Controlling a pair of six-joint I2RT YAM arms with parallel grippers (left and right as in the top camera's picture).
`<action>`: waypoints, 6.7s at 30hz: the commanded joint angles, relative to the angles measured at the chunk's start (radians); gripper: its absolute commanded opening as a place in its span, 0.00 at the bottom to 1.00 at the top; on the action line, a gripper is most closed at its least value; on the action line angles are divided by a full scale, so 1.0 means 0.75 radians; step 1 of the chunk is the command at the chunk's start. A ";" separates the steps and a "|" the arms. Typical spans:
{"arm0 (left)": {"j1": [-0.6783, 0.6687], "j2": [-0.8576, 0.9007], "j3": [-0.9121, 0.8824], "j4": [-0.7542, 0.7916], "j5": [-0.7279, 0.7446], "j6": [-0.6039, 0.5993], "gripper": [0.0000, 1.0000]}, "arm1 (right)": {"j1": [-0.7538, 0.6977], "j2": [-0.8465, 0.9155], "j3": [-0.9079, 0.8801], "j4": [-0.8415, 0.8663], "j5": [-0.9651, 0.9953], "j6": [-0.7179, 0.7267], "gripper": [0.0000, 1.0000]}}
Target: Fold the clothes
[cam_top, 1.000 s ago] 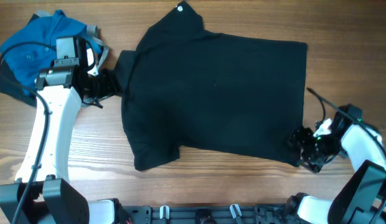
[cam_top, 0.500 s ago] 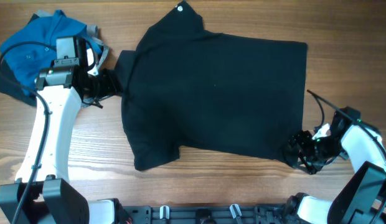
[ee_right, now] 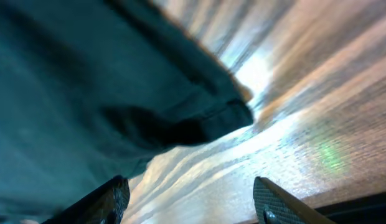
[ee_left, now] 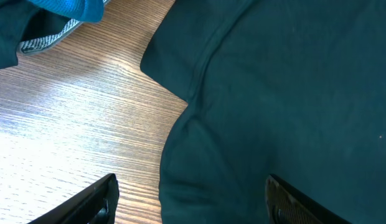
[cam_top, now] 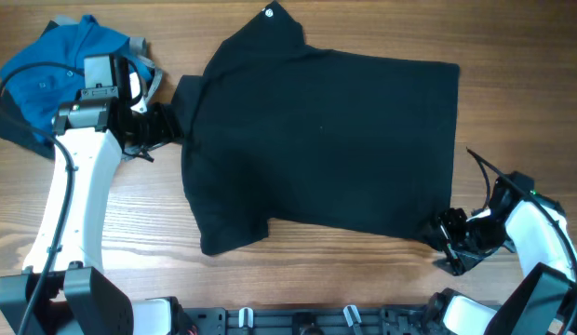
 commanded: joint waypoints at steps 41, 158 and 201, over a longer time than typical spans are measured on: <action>0.007 -0.001 -0.001 0.019 0.003 -0.017 0.75 | 0.093 -0.021 0.193 0.159 0.103 -0.180 0.14; -0.333 0.281 -0.150 0.693 -0.044 -0.154 0.04 | 0.093 0.174 0.382 0.291 0.018 -0.271 0.06; -0.305 0.230 -0.149 0.572 -0.183 -0.114 0.63 | 0.227 0.176 0.435 0.587 0.060 -0.334 0.62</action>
